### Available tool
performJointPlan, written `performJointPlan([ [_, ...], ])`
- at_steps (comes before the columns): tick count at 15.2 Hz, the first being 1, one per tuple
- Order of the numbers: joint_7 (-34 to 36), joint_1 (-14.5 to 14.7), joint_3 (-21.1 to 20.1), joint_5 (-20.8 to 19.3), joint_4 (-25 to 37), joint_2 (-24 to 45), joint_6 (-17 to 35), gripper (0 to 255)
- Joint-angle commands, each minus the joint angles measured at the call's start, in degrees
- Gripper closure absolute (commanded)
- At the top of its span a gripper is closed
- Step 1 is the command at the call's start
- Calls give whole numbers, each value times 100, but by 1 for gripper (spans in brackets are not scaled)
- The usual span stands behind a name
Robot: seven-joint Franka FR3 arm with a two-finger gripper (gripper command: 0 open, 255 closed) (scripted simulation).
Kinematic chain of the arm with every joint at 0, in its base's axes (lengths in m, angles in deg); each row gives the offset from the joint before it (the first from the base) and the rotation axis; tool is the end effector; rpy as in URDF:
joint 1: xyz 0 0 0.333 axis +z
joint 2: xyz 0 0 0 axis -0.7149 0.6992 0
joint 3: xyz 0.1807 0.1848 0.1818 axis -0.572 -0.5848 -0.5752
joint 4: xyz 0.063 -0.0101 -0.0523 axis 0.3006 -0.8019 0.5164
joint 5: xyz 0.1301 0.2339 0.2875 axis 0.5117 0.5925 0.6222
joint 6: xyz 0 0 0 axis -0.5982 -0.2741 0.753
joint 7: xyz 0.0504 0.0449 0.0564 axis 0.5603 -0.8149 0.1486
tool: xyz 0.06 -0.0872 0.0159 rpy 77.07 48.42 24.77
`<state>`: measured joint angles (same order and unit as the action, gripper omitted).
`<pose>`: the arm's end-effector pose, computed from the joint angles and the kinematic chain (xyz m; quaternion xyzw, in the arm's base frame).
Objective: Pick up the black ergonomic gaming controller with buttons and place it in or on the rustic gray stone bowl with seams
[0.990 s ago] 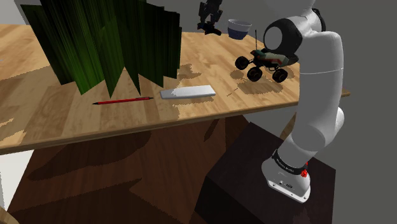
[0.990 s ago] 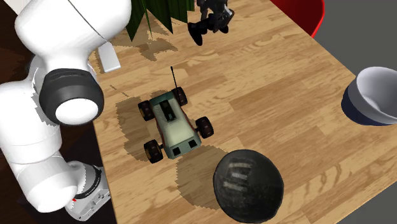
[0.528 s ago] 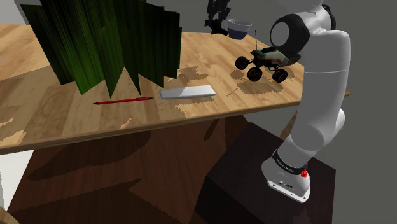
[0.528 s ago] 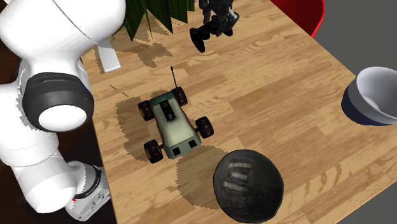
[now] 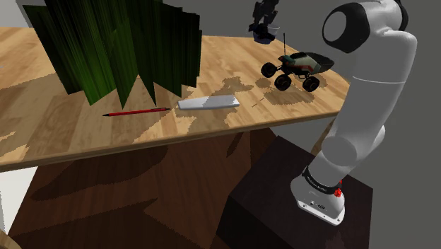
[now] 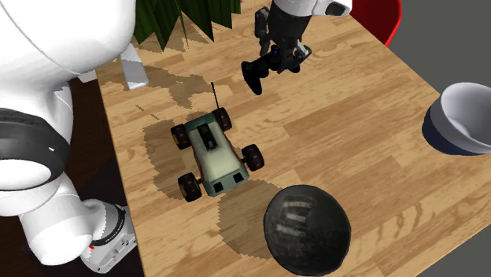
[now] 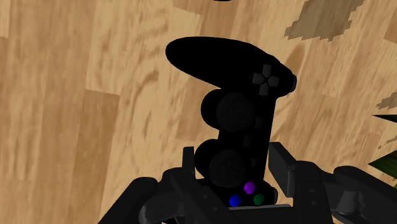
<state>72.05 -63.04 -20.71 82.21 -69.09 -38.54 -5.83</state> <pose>0.5382 -0.2983 0.6528 -0.9863 0.1248 -0.0304 0.1034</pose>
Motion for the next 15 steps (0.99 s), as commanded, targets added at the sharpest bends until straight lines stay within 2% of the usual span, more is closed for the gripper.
performJointPlan([
  [1, -262, -133, 87, -36, -225, -146, 23, 255],
  [8, -1136, -649, 415, -116, -584, -425, -89, 255],
  [15, -2066, -1273, 775, -89, -454, -336, -351, 255],
])
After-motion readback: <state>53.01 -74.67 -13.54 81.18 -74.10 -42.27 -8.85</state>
